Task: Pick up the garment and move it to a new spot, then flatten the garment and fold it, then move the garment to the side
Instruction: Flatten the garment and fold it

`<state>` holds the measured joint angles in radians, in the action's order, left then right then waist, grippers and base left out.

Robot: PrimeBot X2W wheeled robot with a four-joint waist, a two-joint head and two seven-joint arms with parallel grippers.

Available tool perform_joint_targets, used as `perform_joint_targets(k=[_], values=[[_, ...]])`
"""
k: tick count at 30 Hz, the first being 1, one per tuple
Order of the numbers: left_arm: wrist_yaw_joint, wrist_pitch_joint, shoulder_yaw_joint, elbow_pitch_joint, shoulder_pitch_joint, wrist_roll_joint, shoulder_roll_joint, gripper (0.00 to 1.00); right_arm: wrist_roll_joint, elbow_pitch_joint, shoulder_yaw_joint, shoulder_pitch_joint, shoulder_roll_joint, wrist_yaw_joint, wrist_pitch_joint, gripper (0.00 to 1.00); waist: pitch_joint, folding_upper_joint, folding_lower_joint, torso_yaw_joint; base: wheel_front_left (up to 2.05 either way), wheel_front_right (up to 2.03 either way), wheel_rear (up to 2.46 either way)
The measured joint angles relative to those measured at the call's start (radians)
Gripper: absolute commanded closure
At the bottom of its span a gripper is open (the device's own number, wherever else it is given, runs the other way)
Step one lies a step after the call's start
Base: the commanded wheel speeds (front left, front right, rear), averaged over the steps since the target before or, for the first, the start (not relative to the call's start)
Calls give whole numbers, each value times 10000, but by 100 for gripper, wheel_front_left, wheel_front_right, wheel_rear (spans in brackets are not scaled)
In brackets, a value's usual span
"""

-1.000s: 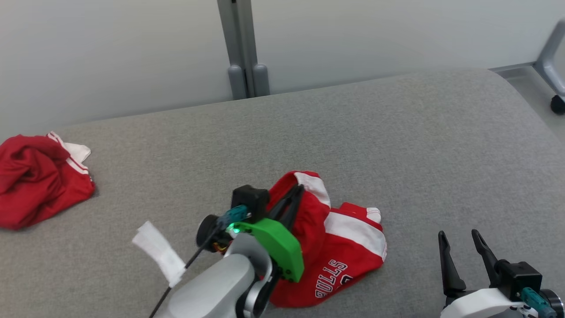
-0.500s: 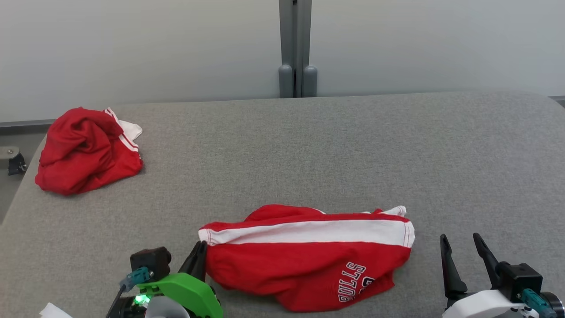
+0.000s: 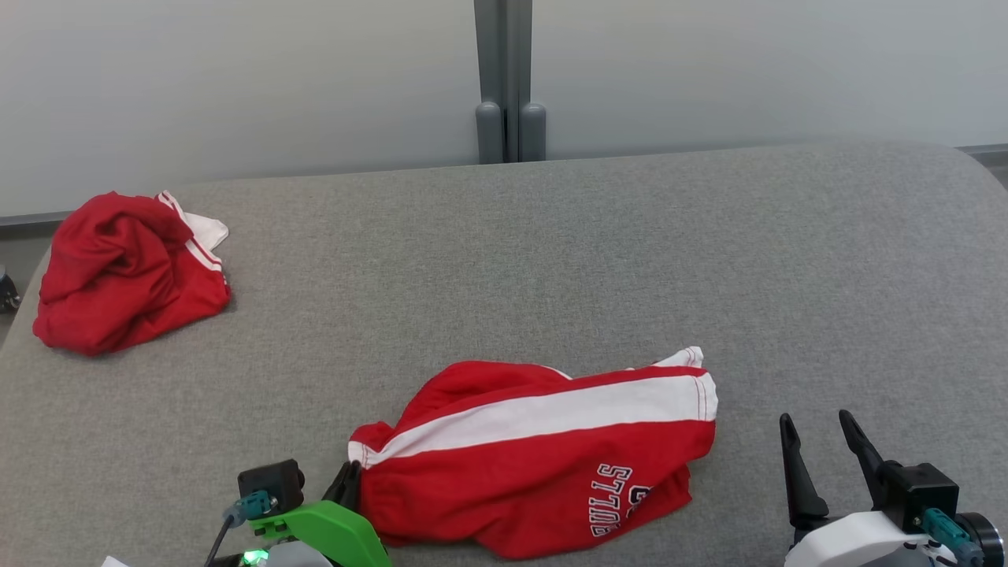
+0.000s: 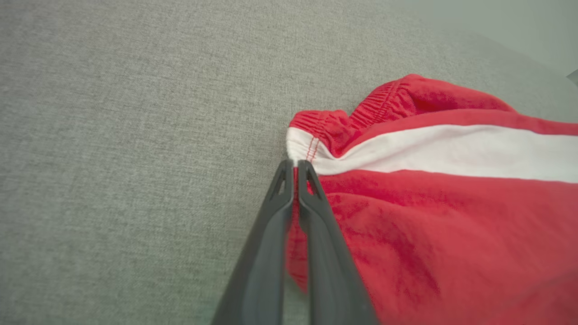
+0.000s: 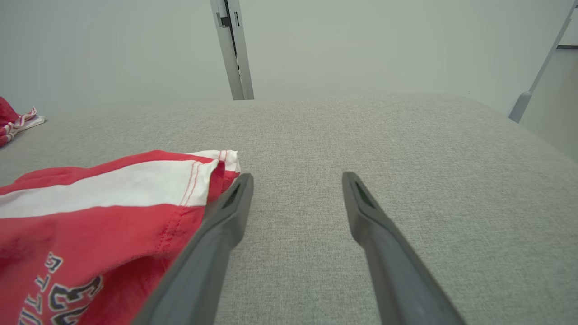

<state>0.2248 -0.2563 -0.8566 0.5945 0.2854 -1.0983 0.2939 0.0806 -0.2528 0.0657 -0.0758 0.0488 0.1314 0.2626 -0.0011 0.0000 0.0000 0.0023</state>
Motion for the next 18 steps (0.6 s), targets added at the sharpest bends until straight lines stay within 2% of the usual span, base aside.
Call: perform_joint_targets(k=[3,5,6,7,8,18], values=[[-115,-15,174,364,63,123,-115,100,-12,4,42,4,2,0,0,0,19,0,0,4,0,0,0],[-192,-19,276,493,87,236,-182,79,-10,4,61,6,2,0,0,0,14,0,0,35,0,0,0],[-224,-29,343,514,87,337,-211,64,-10,4,69,6,2,0,0,0,5,0,0,57,0,0,0],[-257,-48,481,451,88,499,-221,43,-8,4,79,7,2,0,0,0,-7,0,0,84,0,0,0],[-299,-50,623,347,90,633,-221,0,-2,4,82,8,2,0,0,0,-17,0,0,107,0,0,0],[-299,-77,2708,-1900,-721,3120,-242,0,104,71,113,81,2,0,0,0,-302,0,0,360,0,0,0]])
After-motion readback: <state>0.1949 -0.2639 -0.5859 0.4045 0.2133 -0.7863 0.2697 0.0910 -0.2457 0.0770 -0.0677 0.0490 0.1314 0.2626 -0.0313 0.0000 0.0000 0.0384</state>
